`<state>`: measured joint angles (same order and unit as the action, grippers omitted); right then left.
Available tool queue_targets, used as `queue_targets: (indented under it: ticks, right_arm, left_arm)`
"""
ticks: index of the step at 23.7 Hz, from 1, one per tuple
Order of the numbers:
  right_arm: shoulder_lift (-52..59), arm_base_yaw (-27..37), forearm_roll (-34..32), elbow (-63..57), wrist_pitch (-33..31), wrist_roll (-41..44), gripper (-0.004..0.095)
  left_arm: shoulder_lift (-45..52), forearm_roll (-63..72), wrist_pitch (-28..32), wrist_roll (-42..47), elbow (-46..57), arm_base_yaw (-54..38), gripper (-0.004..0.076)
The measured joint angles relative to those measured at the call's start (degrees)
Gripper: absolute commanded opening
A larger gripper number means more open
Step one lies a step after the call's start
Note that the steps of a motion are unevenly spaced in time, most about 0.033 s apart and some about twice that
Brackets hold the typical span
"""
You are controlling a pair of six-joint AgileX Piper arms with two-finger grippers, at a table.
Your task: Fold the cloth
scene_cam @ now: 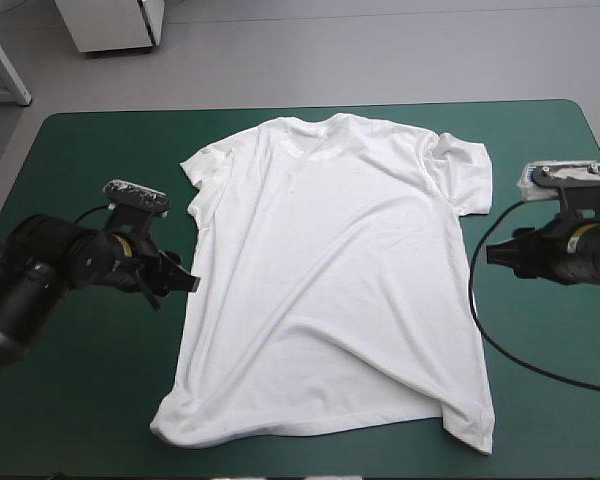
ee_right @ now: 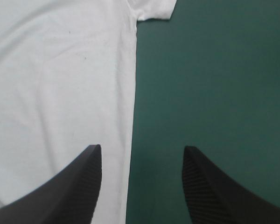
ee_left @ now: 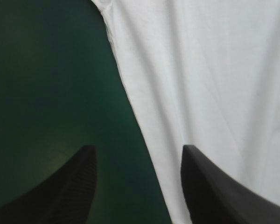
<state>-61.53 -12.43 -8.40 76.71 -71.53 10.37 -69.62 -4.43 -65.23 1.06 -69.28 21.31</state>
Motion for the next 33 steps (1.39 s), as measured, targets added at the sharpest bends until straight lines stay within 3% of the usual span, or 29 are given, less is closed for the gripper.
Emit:
queue_targets:
  ticks: [14,22,30,33]
  right_arm:
    - [-16.81,0.42,2.05,5.13,5.09,-1.10,0.0493]
    - [-18.19,10.46,8.40,5.13,6.29,-1.10,0.0493]
    - [-18.45,10.85,8.40,5.15,6.45,-1.21,0.0493]
    - [-19.08,10.90,8.40,5.19,6.45,-1.27,0.0493]
  left_arm:
    - [-31.07,3.45,3.95,-2.59,-19.40,-9.68,0.0401]
    - [-43.45,7.00,4.78,-3.10,-23.42,-9.62,0.0388]
    - [-46.37,7.41,6.01,-3.10,-24.30,-9.53,-0.0008]
    - [-46.64,8.09,5.88,-3.10,-24.56,-9.53,-0.0009]
